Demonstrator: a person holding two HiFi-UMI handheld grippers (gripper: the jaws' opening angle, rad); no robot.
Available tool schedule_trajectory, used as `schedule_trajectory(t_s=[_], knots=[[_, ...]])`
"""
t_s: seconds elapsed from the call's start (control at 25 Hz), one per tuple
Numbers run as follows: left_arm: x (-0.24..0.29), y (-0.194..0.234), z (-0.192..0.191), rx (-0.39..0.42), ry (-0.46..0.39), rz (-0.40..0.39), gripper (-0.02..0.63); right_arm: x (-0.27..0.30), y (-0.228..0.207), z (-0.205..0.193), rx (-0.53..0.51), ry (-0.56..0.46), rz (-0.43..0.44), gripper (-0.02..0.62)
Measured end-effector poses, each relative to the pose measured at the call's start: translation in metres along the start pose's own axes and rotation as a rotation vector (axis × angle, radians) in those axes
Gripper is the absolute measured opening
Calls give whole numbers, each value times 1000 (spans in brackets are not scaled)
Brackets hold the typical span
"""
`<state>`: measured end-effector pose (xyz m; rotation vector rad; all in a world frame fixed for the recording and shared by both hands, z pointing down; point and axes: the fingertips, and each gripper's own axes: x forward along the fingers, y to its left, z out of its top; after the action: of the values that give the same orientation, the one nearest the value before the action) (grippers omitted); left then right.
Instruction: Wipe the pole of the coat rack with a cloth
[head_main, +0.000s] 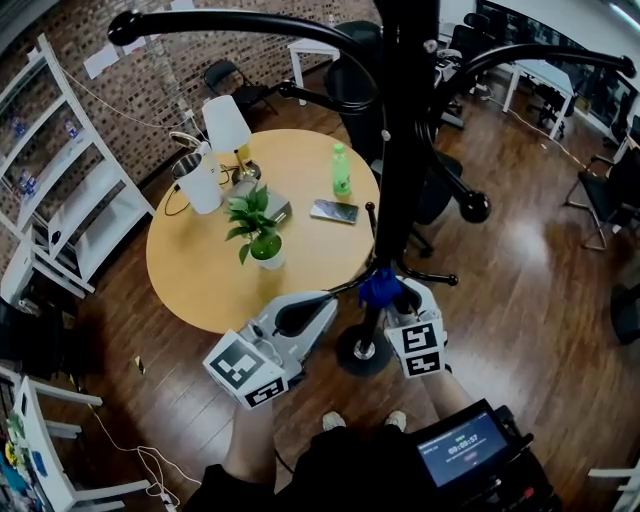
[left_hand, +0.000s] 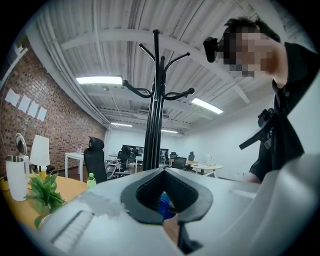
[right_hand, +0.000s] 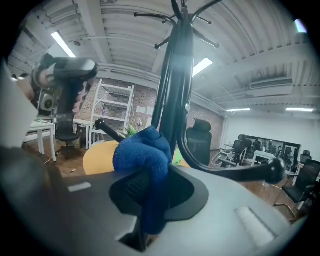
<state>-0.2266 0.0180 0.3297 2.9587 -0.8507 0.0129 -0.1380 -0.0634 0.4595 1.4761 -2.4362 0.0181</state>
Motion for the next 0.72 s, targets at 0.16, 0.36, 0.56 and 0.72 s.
schedule_trajectory(t_s=[0.16,0.36,0.56,0.72], knots=[[7,2,7,22,-16,-15,0,-16,-3,54,-1,-129,-1,52],[16,3,28,66,-49,-38,0,-43,-19,148,-9,-332,0,52],[21,4,47,114,-87,-58,0,-67,-33,232,-52,-519,-1,52],[21,6,62,145,-111,-66,0,-82,-43,278,-76,-611,-15,52]])
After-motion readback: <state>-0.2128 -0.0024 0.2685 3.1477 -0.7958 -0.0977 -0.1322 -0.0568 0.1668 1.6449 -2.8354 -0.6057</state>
